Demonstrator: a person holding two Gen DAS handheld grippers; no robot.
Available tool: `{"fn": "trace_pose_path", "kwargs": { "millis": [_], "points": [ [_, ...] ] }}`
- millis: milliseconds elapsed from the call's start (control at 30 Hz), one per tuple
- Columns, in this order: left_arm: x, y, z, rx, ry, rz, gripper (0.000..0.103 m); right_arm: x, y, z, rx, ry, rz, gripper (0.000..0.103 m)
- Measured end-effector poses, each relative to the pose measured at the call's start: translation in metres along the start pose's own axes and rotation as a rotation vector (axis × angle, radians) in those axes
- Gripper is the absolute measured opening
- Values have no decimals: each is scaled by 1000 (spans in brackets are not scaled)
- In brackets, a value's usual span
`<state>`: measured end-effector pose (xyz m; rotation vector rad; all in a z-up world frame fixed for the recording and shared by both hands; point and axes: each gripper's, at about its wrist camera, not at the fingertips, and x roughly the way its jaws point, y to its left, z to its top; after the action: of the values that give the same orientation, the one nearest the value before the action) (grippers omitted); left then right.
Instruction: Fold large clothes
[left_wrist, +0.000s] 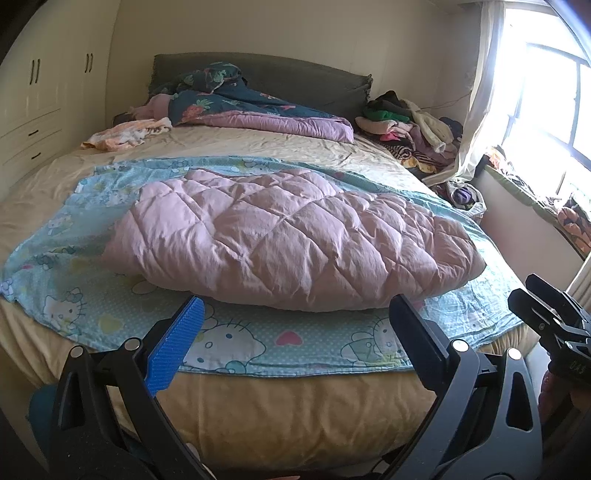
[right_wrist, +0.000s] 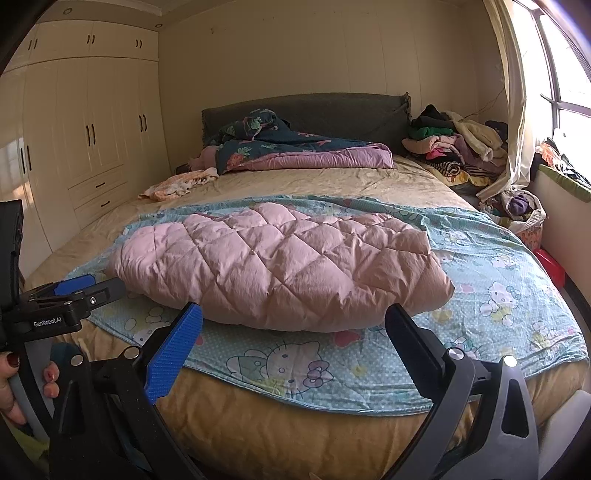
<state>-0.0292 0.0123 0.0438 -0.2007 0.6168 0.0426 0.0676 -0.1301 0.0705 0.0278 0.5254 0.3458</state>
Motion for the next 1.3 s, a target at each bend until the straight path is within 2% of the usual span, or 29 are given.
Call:
{"fn": "trace_pose_path", "kwargs": {
  "millis": [1300],
  "points": [
    [-3,-2,-1,16,-2,25,94,-1,1,0,-1,0,-3,99]
  ]
}}
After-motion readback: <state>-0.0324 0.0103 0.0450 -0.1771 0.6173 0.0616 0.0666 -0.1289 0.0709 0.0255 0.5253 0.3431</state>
